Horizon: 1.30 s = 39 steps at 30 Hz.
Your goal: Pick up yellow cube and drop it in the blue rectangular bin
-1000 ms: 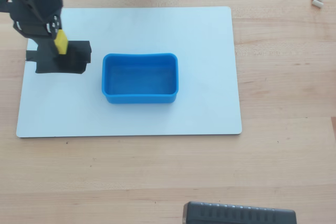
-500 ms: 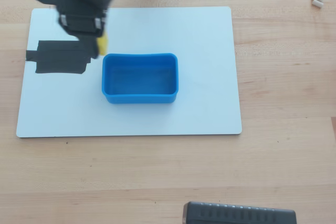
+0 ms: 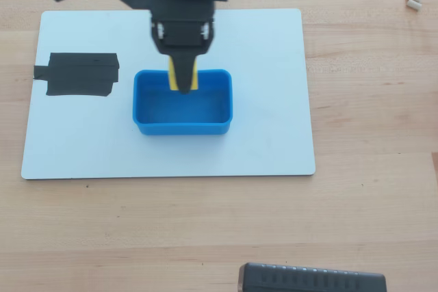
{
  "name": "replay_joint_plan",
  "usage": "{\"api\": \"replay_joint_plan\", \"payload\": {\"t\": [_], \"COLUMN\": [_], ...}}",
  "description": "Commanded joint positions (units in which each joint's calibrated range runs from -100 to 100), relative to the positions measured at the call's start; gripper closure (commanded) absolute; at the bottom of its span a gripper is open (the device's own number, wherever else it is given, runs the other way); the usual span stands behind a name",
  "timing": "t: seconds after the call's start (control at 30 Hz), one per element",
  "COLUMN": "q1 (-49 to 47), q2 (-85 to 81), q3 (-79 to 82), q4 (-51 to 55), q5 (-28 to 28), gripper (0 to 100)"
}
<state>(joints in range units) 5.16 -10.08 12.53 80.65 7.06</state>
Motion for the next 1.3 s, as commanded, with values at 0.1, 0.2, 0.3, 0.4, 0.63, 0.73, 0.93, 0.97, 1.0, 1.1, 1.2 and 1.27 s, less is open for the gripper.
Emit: {"api": "replay_joint_plan", "payload": {"t": [0.1, 0.2, 0.3, 0.4, 0.63, 0.73, 0.93, 0.97, 1.0, 1.1, 1.2, 1.27], "q1": [-1.39, -1.22, -0.62, -0.53, -1.99, -2.93, -4.05, -4.31, -4.73, -7.14, -8.68, -7.48], "q2": [-5.48, -5.39, -5.11, -5.02, -7.90, -13.19, -26.66, -28.89, -31.12, -39.11, -51.10, -55.09], "q3": [10.38, 12.57, 13.11, 13.20, 13.38, 14.66, 21.57, 23.93, 26.57, 37.20, 50.02, 54.47], "q4": [-10.05, -12.36, -13.19, -13.02, -10.30, -7.41, -3.61, -3.78, -4.44, -7.99, -12.94, -14.68], "q5": [-0.39, -0.39, -0.10, -0.05, -0.39, -0.39, -0.63, -0.63, -0.63, -0.59, -0.63, -0.63], "gripper": [84, 84, 84, 76, 72, 74, 94, 97, 100, 100, 100, 100]}}
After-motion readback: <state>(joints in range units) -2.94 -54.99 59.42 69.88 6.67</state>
